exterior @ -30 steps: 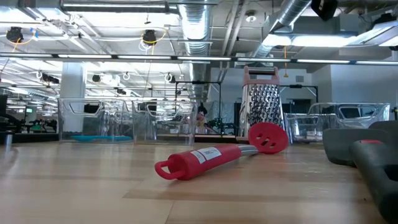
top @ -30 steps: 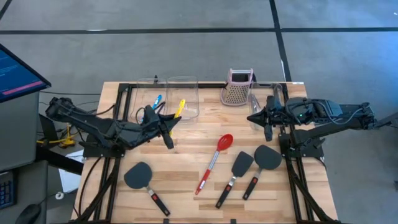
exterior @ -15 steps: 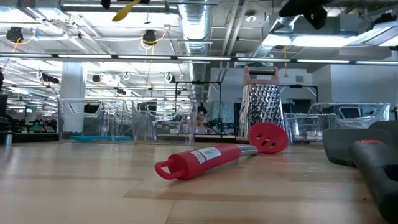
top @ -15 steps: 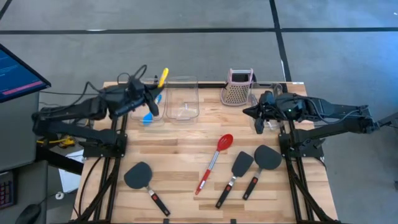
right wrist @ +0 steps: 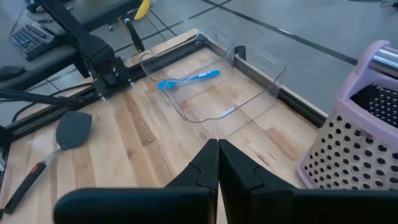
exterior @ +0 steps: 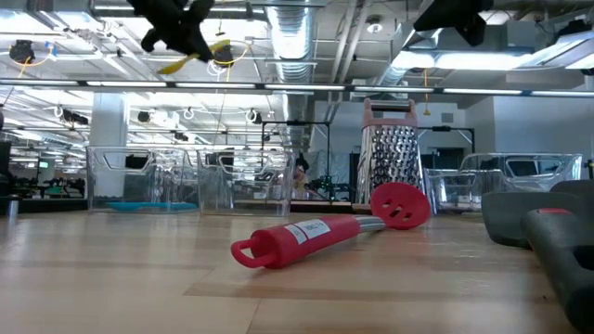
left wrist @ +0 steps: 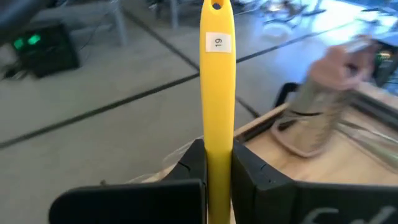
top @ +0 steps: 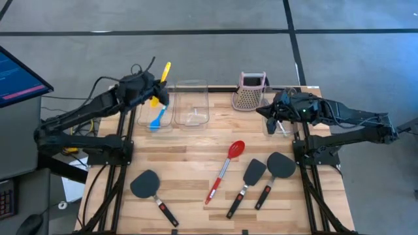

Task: Pick & Place Kitchen Items
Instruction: Put the yellow serving spoon into the left transparent bin

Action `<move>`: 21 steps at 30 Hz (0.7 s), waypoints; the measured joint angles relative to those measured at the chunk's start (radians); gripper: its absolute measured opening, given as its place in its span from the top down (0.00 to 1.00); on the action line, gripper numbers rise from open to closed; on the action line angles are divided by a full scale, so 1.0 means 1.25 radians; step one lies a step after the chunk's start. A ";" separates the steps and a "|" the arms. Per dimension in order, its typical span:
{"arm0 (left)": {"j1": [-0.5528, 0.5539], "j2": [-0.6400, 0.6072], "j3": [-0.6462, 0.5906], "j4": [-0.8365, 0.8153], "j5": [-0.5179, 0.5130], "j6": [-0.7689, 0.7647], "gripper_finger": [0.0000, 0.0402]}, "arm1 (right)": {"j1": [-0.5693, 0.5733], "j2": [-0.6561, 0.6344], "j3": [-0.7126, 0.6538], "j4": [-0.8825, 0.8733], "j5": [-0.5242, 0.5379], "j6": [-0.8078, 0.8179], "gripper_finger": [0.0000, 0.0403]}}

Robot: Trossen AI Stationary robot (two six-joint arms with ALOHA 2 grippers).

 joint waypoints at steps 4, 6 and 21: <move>0.061 0.045 0.000 -0.032 0.000 -0.031 0.98 | 0.000 0.000 0.000 0.000 -0.003 0.000 1.00; 0.086 0.069 0.000 -0.051 0.003 -0.036 0.98 | 0.003 0.000 0.000 -0.001 -0.005 0.000 1.00; 0.160 0.212 0.000 -0.177 0.016 -0.100 0.98 | 0.003 0.000 0.000 -0.034 -0.005 0.000 1.00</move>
